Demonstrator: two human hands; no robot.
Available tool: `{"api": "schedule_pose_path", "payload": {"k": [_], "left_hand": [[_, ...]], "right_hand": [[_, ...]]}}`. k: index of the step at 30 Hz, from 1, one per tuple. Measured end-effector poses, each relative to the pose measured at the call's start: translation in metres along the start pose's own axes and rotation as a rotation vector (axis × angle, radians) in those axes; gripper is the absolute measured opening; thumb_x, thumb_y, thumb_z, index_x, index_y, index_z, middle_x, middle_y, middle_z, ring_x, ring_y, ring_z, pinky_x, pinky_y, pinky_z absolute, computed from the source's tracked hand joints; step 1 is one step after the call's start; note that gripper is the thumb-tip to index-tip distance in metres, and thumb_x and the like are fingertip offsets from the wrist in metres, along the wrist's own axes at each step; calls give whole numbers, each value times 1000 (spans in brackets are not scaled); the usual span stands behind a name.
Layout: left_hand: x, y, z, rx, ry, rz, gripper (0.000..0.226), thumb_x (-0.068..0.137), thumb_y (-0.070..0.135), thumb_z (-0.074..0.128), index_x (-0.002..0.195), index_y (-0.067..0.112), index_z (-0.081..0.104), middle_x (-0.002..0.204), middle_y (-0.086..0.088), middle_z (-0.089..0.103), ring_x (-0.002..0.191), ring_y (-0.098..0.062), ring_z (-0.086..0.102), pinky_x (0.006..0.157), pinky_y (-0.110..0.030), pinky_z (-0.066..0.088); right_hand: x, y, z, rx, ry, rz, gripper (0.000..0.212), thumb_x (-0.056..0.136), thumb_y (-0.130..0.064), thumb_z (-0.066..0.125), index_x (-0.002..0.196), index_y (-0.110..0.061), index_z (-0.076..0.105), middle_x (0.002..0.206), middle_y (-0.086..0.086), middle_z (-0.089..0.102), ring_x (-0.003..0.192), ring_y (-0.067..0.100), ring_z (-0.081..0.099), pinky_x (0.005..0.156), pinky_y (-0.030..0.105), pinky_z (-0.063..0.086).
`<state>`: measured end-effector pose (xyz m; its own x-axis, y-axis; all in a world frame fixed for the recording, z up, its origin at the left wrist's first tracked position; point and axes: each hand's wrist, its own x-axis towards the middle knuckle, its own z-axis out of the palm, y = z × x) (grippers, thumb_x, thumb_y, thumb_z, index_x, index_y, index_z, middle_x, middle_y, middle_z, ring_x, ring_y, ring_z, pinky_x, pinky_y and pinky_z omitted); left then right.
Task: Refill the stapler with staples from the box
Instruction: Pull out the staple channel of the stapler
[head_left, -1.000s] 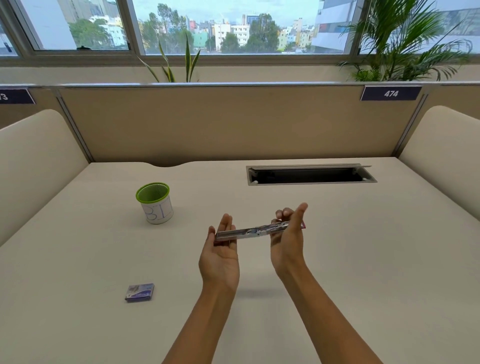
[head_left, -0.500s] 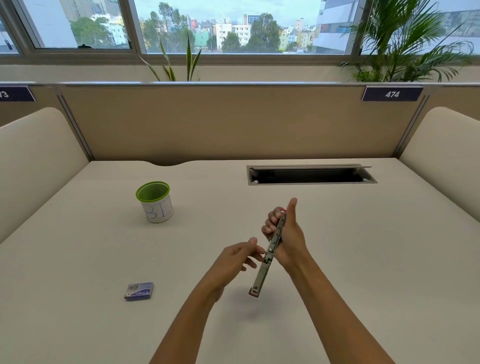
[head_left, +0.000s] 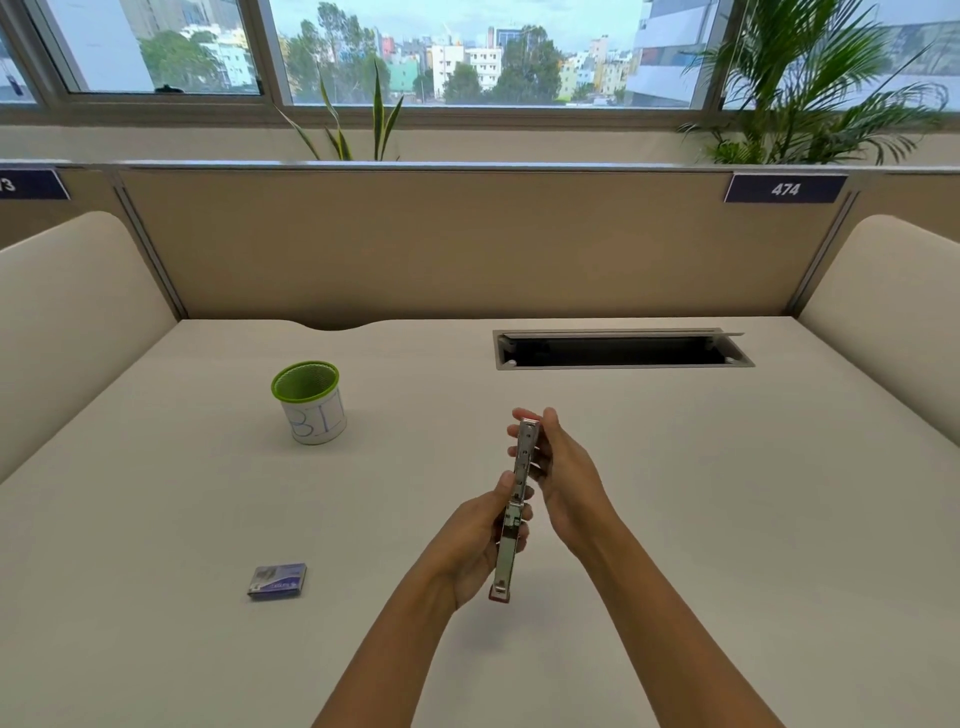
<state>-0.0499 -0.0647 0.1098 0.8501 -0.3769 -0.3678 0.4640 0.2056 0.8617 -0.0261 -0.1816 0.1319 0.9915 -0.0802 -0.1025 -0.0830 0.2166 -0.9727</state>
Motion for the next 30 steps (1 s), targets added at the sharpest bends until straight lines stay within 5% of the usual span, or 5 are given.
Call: {"api": "schedule_pose_path", "payload": {"k": [6, 15, 30], "left_hand": [[2, 0, 3, -177, -74, 30, 38, 87, 44, 51, 96, 13, 71, 80, -2, 66, 62, -13, 55, 63, -29, 49], [1, 0, 4, -245, -103, 18, 30, 88, 39, 52, 96, 17, 71, 79, -1, 64, 66, -13, 55, 64, -30, 46], [-1, -2, 5, -285, -77, 13, 29, 90, 32, 50, 95, 11, 71, 78, -4, 65, 65, -14, 53, 63, -29, 43]], "right_hand": [[-10, 3, 4, -13, -17, 5, 28, 95, -38, 43, 92, -32, 70, 99, -12, 74, 95, 14, 65, 79, 29, 51], [-11, 2, 9, -13, 0, 15, 22, 92, -37, 49, 99, -29, 68, 92, -13, 75, 78, 5, 63, 70, 24, 49], [-15, -7, 10, 127, -17, 118, 21, 90, -29, 48, 93, -26, 68, 89, -10, 74, 77, 9, 60, 55, 18, 47]]}}
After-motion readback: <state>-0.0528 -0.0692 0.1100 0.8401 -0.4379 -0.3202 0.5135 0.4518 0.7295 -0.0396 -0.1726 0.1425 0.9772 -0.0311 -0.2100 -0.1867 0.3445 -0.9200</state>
